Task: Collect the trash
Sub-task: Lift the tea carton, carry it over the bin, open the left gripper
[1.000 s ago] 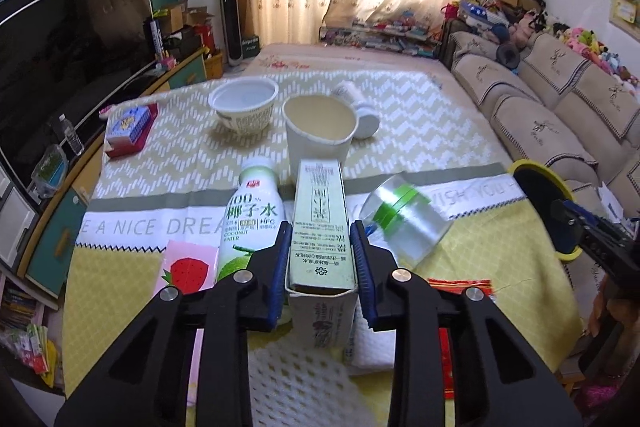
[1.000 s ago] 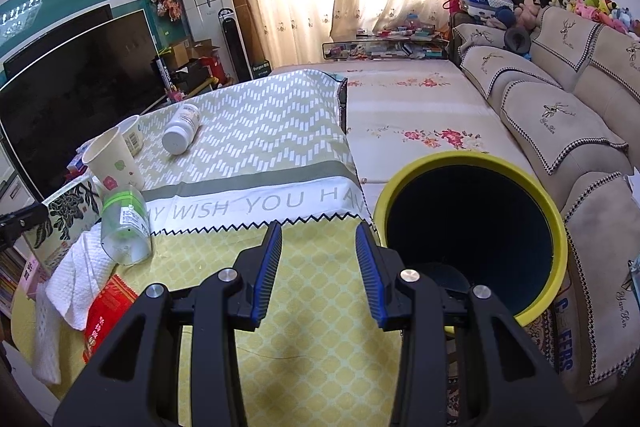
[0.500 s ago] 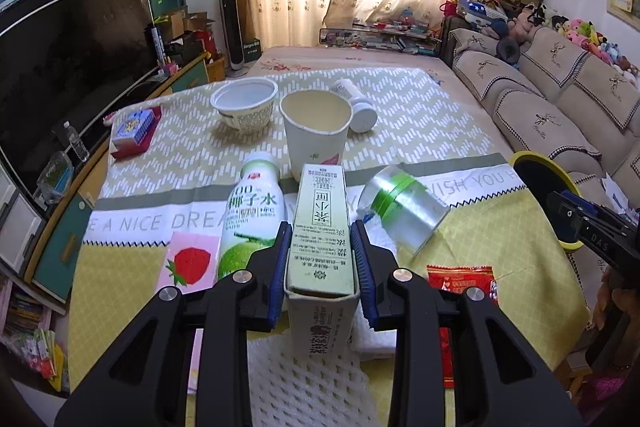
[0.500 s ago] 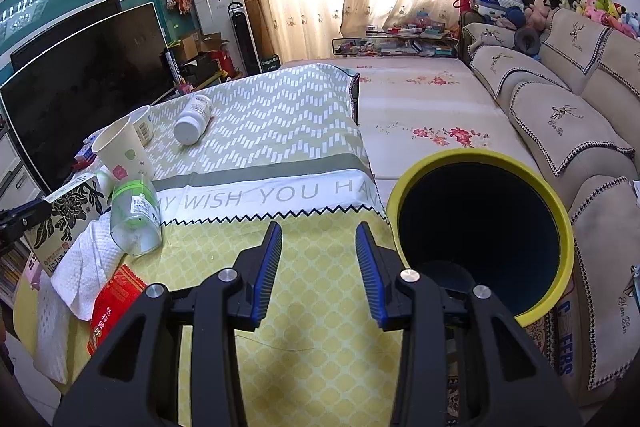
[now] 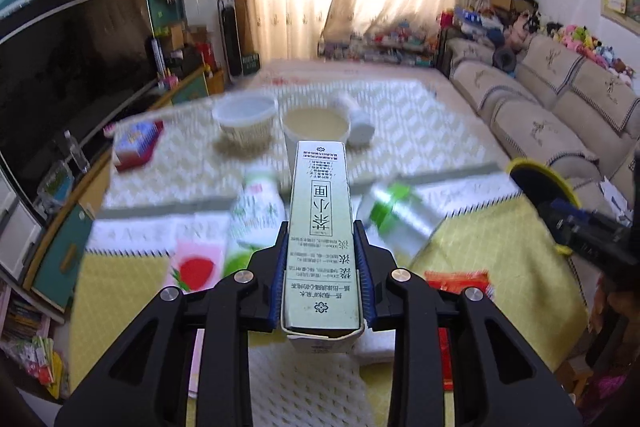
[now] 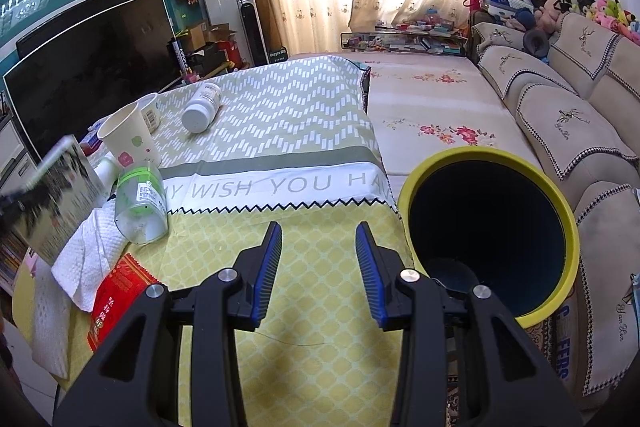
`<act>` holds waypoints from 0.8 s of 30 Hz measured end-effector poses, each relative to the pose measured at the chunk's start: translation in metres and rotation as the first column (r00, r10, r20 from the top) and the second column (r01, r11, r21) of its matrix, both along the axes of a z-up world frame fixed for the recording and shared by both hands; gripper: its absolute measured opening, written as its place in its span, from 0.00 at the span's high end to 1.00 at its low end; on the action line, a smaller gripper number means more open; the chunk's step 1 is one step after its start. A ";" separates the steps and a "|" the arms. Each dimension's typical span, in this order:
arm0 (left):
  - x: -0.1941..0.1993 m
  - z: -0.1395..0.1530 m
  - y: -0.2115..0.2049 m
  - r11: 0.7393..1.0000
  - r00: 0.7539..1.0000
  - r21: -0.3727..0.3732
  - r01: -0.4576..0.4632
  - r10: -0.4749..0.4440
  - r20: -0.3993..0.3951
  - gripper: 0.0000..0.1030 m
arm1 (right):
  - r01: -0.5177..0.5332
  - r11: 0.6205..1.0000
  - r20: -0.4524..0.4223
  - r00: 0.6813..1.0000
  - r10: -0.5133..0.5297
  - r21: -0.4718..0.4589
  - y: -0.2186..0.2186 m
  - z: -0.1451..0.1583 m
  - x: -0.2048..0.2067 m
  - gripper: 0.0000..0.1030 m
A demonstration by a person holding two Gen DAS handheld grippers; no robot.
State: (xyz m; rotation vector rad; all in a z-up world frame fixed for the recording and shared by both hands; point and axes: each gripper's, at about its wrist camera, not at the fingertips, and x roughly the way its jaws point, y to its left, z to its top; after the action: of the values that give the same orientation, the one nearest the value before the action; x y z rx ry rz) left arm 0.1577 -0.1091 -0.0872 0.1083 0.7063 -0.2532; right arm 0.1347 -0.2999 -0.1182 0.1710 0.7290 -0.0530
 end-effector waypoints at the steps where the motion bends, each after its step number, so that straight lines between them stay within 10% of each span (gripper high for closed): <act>1: -0.002 0.008 -0.001 1.000 1.000 -0.004 0.007 -0.007 0.017 0.71 | 0.000 1.000 0.005 1.000 0.000 0.000 0.000 0.001 -0.001 0.64; 11: -0.026 0.057 -0.062 0.981 0.979 -0.030 0.192 -0.189 0.080 0.71 | 0.131 0.990 0.076 0.989 -0.127 -0.051 -0.046 0.025 -0.039 0.64; 24: -0.020 0.024 -0.261 0.875 0.873 -0.038 0.483 -0.484 -0.051 0.71 | 0.383 0.921 0.084 0.922 -0.378 -0.072 -0.140 0.014 -0.097 0.47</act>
State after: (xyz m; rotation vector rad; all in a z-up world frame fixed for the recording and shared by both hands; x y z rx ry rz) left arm 0.1375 -0.3700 -0.0636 0.2578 0.7269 -0.7506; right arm 0.0379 -0.4397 -0.1038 0.2288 0.6154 -0.4492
